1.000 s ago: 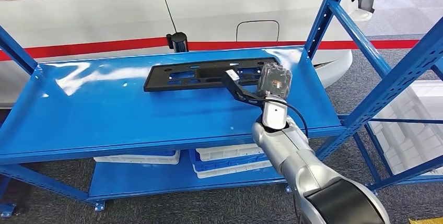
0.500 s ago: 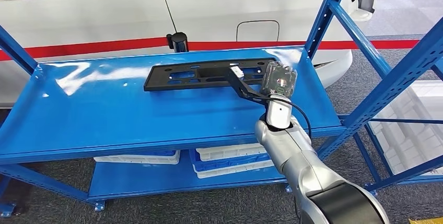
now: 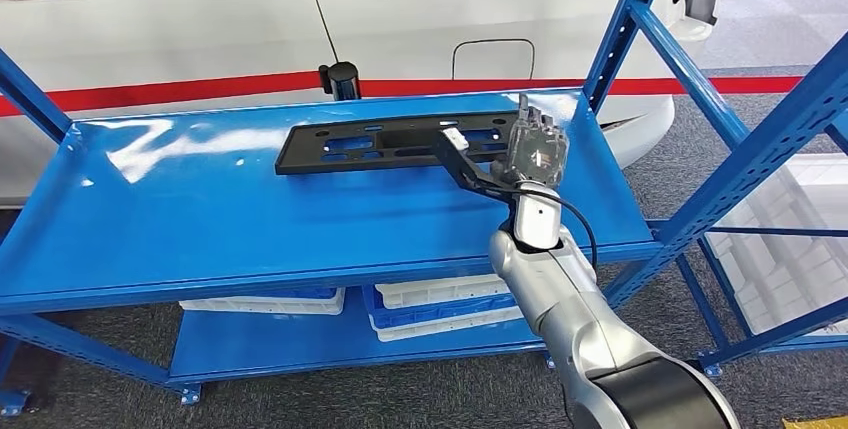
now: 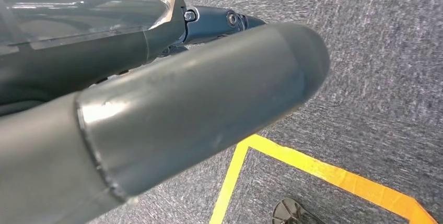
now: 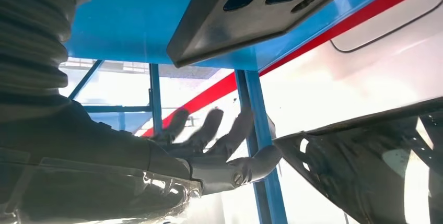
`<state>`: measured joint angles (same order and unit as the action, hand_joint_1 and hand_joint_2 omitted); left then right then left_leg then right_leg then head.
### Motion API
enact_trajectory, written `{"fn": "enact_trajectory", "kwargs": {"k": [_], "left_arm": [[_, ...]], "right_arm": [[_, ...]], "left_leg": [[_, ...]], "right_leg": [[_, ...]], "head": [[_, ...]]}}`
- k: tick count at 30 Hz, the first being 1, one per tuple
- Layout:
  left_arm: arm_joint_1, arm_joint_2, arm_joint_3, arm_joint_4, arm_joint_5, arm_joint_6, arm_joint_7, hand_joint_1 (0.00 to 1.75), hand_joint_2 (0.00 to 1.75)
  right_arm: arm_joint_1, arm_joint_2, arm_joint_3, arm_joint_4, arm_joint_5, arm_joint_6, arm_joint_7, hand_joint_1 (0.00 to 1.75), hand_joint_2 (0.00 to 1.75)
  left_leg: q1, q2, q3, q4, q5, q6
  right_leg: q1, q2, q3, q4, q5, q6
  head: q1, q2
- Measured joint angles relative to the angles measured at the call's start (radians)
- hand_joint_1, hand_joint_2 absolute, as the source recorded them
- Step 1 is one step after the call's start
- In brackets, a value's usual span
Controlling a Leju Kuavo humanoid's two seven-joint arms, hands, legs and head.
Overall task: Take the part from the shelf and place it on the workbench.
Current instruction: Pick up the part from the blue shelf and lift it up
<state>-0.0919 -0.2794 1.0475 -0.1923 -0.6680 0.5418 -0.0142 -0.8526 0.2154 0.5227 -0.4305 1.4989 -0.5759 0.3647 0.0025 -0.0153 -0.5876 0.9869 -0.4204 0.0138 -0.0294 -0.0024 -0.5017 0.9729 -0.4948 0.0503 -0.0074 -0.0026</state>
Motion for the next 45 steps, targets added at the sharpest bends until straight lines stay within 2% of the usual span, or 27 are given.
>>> {"fn": "enact_trajectory", "kwargs": {"k": [7, 23, 32, 39, 41, 43, 44, 45], "left_arm": [[0.0, 0.007, 0.0, 0.0, 0.001, -0.023, -0.066, 0.0, 0.0], [0.0, 0.016, 0.002, 0.0, 0.018, -0.024, -0.069, 0.0, 0.0], [-0.001, 0.016, 0.017, 0.0, 0.036, -0.001, -0.076, 0.0, 0.0], [-0.001, 0.016, 0.03, 0.0, 0.041, 0.003, -0.08, 0.0, 0.0], [-0.002, 0.017, 0.031, 0.0, 0.043, 0.004, -0.081, 0.0, 0.0], [-0.003, 0.015, 0.032, 0.0, 0.046, 0.006, -0.083, 0.0, 0.0], [-0.004, 0.014, 0.033, 0.0, 0.048, 0.011, -0.082, 0.0, 0.0], [-0.005, 0.012, 0.033, 0.0, 0.05, 0.02, -0.078, 0.0, 0.0]], "right_arm": [[0.007, 0.034, -0.025, 0.0, 0.01, 0.0, -0.062, 0.0, 1.75], [0.035, 0.119, -0.032, -0.002, 0.028, 0.008, -0.143, 0.0, 1.75], [0.056, 0.125, 0.024, -0.02, -0.062, 0.025, -0.141, 0.0, 1.75], [0.062, 0.125, 0.058, -0.02, -0.075, 0.025, -0.138, 0.0, 1.75], [0.062, 0.126, 0.065, -0.021, -0.079, 0.025, -0.138, 0.0, 1.75], [0.062, 0.126, 0.073, -0.026, -0.081, 0.026, -0.136, 0.0, 1.75], [0.06, 0.126, 0.077, -0.029, -0.081, 0.028, -0.134, 0.0, 1.75], [0.059, 0.125, 0.081, -0.031, -0.082, 0.028, -0.131, 0.0, 1.75]], "left_leg": [[0.0, 0.0, 0.0, 0.0, 0.0, 0.0], [0.0, 0.0, 0.0, 0.0, 0.0, 0.0], [0.0, 0.0, 0.0, 0.0, 0.0, 0.0], [0.0, 0.0, 0.0, 0.0, 0.0, 0.0], [-0.002, -0.001, 0.0, 0.0, -0.002, 0.007], [0.005, 0.0, 0.011, -0.022, 0.005, 0.019], [0.01, 0.001, 0.019, -0.036, 0.012, 0.025], [0.014, 0.003, 0.026, -0.046, 0.017, 0.027]], "right_leg": [[0.0, 0.0, 0.0, 0.0, 0.0, 0.0], [0.0, 0.0, 0.0, 0.0, 0.0, 0.0], [0.0, 0.0, 0.0, 0.0, 0.0, 0.0], [0.0, 0.0, 0.0, 0.0, 0.0, 0.0], [-0.007, 0.0, 0.002, -0.009, 0.004, 0.006], [-0.009, -0.001, 0.001, -0.011, 0.003, 0.011], [-0.005, -0.001, -0.011, 0.012, -0.007, 0.008], [-0.003, -0.001, -0.036, 0.057, -0.025, 0.003]], "head": [[0.0, 0.0], [0.0, 0.0], [0.0, 0.0], [0.0, 0.0], [-0.001, 0.0], [-0.001, 0.0], [0.0, 0.0], [0.003, 0.0]]}}
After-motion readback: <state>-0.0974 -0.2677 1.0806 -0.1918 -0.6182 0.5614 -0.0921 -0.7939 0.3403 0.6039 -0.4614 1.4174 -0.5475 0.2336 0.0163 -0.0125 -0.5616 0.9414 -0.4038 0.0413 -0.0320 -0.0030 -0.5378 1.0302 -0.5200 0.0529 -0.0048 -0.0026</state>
